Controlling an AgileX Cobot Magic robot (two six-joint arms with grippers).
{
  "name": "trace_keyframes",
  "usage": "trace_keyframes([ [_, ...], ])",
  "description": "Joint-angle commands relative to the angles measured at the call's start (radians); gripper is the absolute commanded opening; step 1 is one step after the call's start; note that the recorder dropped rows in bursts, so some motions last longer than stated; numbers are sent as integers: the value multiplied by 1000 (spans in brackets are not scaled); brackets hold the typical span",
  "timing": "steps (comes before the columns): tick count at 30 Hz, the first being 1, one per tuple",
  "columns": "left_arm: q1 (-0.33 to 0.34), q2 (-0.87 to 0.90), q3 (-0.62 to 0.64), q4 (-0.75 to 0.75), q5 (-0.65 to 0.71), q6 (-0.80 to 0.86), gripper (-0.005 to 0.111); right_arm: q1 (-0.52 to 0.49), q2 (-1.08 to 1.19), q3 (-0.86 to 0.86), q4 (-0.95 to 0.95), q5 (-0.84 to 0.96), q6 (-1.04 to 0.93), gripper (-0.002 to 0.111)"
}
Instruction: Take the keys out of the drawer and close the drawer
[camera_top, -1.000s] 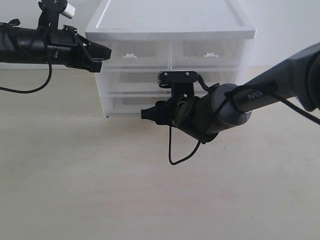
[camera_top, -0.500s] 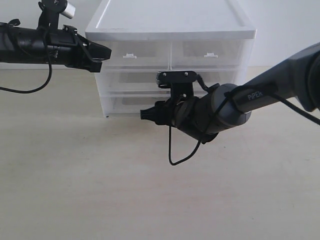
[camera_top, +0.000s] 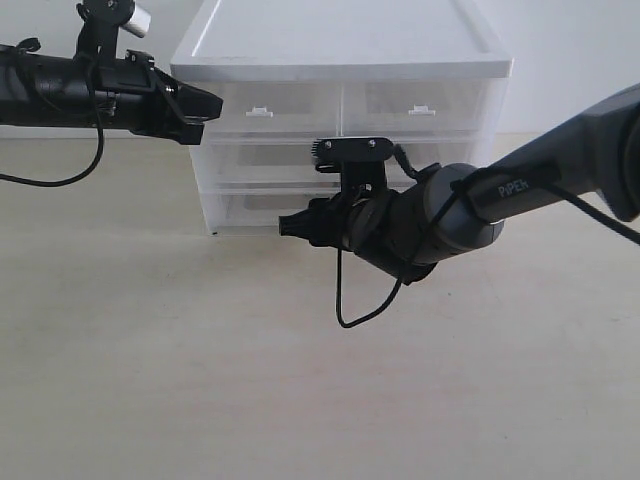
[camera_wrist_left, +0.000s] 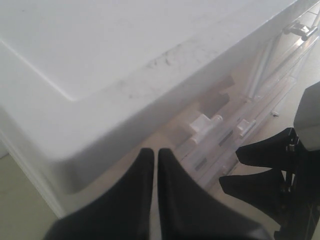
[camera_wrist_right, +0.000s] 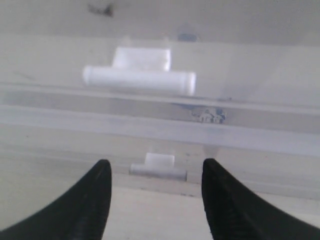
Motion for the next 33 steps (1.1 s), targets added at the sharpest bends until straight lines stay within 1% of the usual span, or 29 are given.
trace_keyframes([
  [1,8,8,-19,-58,-61,-10,4,-6,-16,-14,-20,-49,-11,48],
  [7,8,8,-19,-58,-61,-10,4,-6,-16,-14,-17,-47,-11,48],
  [10,8,8,-19,-58,-61,-10,4,-6,-16,-14,-14,-41,-11,44],
  [16,8,8,-19,-58,-61,-10,4,-6,-16,-14,-14,-34,-21,17],
  [22,8,8,-19,-58,-61,-10,4,-6,-16,-14,-14,-26,-45,0],
  [31,8,8,-19,-58,-61,-10,4,-6,-16,-14,-14,-20,-60,0],
  [33,8,8,-19,-58,-61,-10,4,-6,-16,-14,-14,-11,-88,2],
])
